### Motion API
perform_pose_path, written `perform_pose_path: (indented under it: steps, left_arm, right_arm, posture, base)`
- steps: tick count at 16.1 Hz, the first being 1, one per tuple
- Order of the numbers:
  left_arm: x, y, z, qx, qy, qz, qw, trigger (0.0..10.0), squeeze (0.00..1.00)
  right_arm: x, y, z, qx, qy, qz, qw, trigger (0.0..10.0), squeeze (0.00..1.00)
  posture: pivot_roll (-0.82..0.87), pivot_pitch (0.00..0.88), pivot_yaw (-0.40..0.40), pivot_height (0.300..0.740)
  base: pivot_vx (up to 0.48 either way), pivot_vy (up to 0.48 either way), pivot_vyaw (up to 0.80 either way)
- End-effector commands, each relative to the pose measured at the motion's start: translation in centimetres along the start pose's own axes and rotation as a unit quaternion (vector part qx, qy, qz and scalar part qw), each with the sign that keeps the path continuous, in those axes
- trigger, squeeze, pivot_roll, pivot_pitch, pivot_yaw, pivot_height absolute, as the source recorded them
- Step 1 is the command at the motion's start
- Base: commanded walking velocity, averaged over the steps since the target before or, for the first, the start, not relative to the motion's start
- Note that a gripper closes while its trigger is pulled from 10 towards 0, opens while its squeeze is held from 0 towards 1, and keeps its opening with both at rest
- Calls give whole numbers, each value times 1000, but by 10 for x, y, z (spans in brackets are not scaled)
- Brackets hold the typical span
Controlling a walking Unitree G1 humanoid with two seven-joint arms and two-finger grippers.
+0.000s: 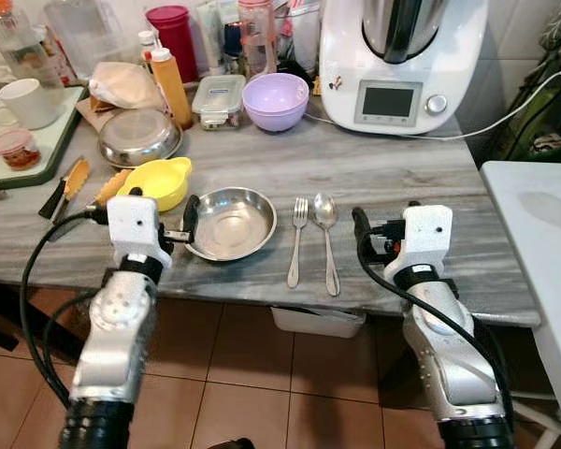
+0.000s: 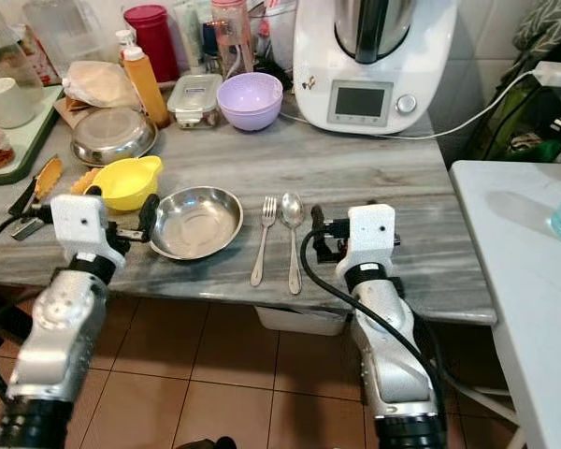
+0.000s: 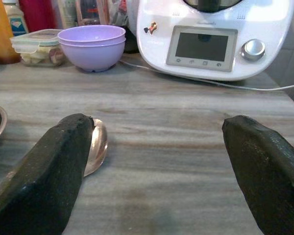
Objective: Setting the table
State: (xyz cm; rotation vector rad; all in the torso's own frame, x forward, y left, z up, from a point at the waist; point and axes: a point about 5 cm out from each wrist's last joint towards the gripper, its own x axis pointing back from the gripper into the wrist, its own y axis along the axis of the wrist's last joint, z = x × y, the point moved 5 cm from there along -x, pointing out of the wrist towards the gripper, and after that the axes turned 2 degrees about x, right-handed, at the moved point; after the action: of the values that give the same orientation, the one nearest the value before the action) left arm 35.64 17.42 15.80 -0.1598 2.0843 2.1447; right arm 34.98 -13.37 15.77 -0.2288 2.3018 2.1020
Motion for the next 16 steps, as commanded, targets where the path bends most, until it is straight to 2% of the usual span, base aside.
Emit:
perform_pose_path:
  steps: [1,4,5,6,7,9,11,13,16]
  left_arm:
    - [2,3,1,-9,7,-6,1000,10000,0]
    - [15,-10,-9,-6,-17,16,1000,10000,0]
    - [20,-14,-9,-12,-19,23,999,10000,0]
    - [25,-18,-8,-15,-22,30,999,10000,0]
    - [35,-26,-3,-23,-24,44,998,10000,0]
    - [44,-35,2,-22,-9,61,998,10000,0]
    - [48,-40,-1,-20,-7,70,997,10000,0]
    - [48,-44,-9,-19,-24,76,997,10000,0]
    - [46,-47,-8,-24,-27,83,996,10000,0]
  right_arm:
    - [2,10,-1,0,-2,-21,1000,10000,1000]
    - [5,7,-7,8,-9,-13,1000,10000,1000]
    - [7,3,-10,8,-13,-6,1000,10000,341]
    - [10,1,-12,9,-16,0,1000,10000,20]
    - [15,-2,-16,11,-20,5,1000,10000,0]
    - [20,-9,-24,17,-28,19,999,10000,0]
    - [19,-9,-23,22,-26,17,999,10000,0]
    - [14,-6,-21,22,-26,12,999,10000,0]
    - [13,-5,-16,21,-18,11,1000,10000,0]
  posture:
    - [-54,83,71,740]
    - [-40,74,65,740]
    - [-39,73,64,740]
    - [-38,71,63,740]
    - [-39,70,64,740]
    - [-37,67,73,740]
    - [-42,62,86,740]
    - [-43,60,80,740]
    - [-39,65,66,740]
  base:
    - [0,0,0]
    - [0,0,0]
    - [0,0,0]
    - [0,0,0]
    - [0,0,0]
    - [0,0,-775]
    - [0,0,-772]
    - [0,0,0]
    - [0,0,0]
